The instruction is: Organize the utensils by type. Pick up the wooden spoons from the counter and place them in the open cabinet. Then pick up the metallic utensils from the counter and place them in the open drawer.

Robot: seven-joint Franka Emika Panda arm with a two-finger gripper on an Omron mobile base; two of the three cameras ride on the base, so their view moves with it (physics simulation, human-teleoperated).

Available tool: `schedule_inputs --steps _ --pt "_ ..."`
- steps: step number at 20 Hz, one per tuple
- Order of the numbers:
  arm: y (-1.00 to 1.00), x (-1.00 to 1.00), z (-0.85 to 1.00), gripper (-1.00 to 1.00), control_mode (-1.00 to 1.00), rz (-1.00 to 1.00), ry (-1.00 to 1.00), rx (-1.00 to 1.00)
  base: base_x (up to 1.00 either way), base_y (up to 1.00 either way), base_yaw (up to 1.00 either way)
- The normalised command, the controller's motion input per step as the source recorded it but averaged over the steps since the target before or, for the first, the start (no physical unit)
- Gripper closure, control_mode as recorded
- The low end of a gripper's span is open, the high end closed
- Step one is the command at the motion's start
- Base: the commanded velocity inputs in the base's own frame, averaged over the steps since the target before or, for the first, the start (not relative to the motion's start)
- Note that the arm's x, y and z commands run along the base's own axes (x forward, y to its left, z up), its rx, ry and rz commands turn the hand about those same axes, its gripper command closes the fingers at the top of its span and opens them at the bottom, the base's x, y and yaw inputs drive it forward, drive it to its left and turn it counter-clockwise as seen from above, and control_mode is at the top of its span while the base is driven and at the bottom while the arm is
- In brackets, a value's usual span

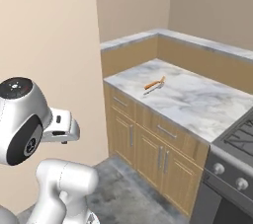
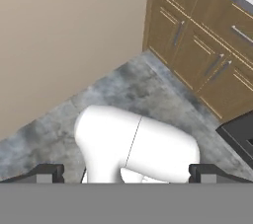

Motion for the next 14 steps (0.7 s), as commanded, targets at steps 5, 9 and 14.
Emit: schedule_inputs --steps 5,9,14 --pt "0.0 0.0 0.0 -1.0 1.0 0.0 0.0 0.0 0.79 0.14 -0.36" --pt "0.0 0.0 0.0 -1.0 1.0 0.0 0.0 0.0 0.71 0.12 -0.34" --pt "0.0 0.0 0.0 -1.0 1.0 0.0 0.0 0.0 0.66 0.07 -0.33"
